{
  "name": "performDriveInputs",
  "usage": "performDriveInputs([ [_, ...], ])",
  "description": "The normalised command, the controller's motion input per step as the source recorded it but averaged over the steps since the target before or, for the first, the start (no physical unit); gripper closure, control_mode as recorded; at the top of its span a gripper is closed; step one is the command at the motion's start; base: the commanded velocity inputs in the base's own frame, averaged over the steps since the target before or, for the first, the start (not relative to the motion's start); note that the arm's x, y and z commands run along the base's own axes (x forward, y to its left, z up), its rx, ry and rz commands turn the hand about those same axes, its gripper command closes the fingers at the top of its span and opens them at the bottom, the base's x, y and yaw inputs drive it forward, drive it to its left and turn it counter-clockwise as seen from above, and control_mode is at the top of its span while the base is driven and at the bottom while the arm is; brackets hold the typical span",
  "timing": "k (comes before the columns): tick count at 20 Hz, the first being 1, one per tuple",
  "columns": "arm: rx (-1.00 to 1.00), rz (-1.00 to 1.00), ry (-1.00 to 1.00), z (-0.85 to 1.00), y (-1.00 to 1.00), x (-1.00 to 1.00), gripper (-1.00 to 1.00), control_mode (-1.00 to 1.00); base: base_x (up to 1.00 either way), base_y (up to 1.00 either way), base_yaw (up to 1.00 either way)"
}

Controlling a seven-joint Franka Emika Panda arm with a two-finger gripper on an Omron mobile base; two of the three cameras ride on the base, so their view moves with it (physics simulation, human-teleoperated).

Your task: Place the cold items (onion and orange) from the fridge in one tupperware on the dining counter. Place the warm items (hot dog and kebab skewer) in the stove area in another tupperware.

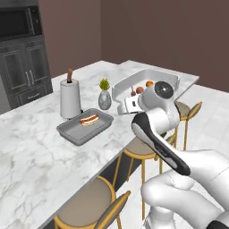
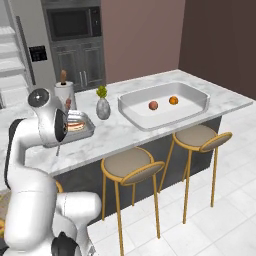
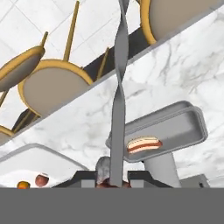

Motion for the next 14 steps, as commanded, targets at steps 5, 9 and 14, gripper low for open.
performDriveInputs([
  [5,0.18,-0.04,0.65,0.54,0.02,0.32,1.00,-1.00,0.00,0.00,0.00],
  [9,0.23,-0.12,0.28,0.03,0.06,0.21,1.00,-1.00,0.00,0.00,0.00],
  [14,0.22,-0.35,0.00,-0.34,0.35,0.00,1.00,-1.00,0.00,0.00,0.00],
])
